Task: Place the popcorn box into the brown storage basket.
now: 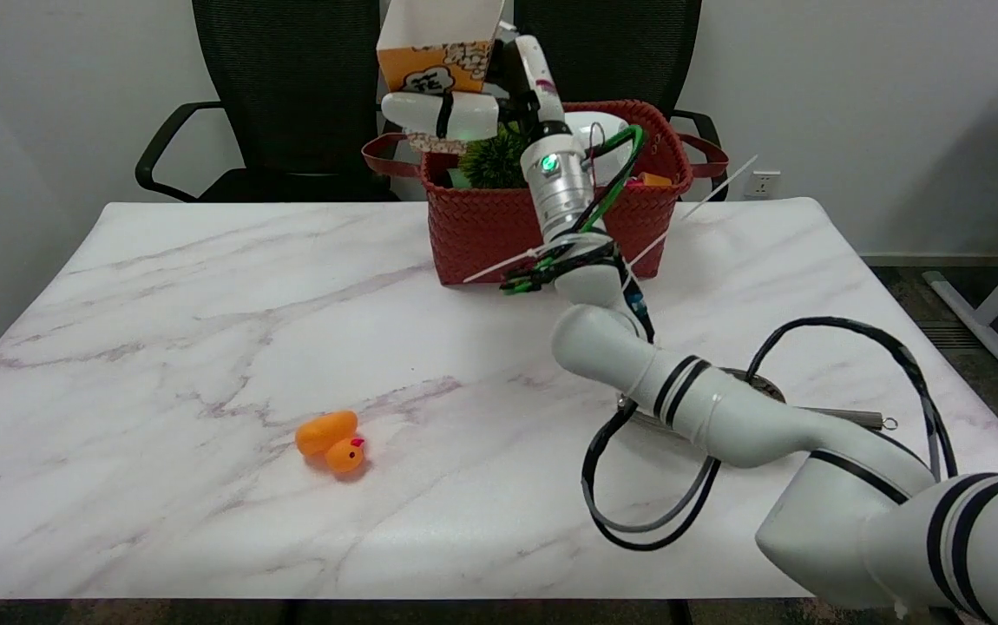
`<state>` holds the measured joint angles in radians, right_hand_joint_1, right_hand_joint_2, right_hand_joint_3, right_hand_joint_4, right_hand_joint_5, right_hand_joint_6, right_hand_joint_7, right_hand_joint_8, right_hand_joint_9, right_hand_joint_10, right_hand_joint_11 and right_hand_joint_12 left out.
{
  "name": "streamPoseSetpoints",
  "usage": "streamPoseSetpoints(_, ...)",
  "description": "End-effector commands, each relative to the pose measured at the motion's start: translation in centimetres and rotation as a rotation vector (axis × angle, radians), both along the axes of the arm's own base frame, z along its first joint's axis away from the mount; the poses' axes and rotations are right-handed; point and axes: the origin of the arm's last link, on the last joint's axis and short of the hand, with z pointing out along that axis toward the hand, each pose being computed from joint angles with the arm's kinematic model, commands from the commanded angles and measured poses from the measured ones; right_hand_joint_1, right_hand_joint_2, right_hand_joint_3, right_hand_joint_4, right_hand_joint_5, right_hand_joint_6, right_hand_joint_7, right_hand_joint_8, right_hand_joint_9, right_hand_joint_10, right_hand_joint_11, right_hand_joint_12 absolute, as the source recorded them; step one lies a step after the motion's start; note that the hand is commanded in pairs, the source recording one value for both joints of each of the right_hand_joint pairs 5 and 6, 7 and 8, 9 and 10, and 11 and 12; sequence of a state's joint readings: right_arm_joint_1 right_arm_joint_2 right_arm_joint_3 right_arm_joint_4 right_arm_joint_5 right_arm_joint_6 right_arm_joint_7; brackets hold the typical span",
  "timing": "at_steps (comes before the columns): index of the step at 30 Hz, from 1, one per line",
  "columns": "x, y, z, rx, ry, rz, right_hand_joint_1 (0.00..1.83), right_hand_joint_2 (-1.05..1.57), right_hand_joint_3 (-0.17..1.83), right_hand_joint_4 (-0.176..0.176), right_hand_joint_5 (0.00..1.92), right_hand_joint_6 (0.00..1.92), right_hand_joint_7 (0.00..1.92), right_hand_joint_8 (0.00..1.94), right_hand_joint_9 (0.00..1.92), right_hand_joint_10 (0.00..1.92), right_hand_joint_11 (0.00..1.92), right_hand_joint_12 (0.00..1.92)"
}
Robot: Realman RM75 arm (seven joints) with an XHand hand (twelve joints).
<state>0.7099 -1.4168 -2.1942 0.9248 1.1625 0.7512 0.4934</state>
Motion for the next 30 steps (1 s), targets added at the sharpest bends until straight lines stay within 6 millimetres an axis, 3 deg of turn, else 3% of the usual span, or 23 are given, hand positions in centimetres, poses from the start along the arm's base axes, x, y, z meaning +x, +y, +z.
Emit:
streamPoseSetpoints(1,4.3,-2.7,4.8,-0.109,0.082,0.037,1.12,0.16,0.23,0.000,0.66,0.66,1.16,1.16,1.03,1.03,0.57,0.57)
streamPoseSetpoints(19,8.1,-5.1,12.2,-0.297,0.183,0.001,1.09,0.06,0.22,0.000,0.62,0.62,1.13,1.13,0.99,0.99,0.52,0.52)
streamPoseSetpoints(25,7.9,-6.0,14.5,-0.362,0.205,-0.057,1.06,0.05,0.14,0.000,0.67,0.67,1.12,1.12,0.97,0.97,0.51,0.51)
streamPoseSetpoints(30,7.4,-6.3,16.6,-0.411,0.220,-0.115,1.03,0.07,0.12,0.000,0.82,0.82,1.13,1.13,0.97,0.97,0.51,0.51)
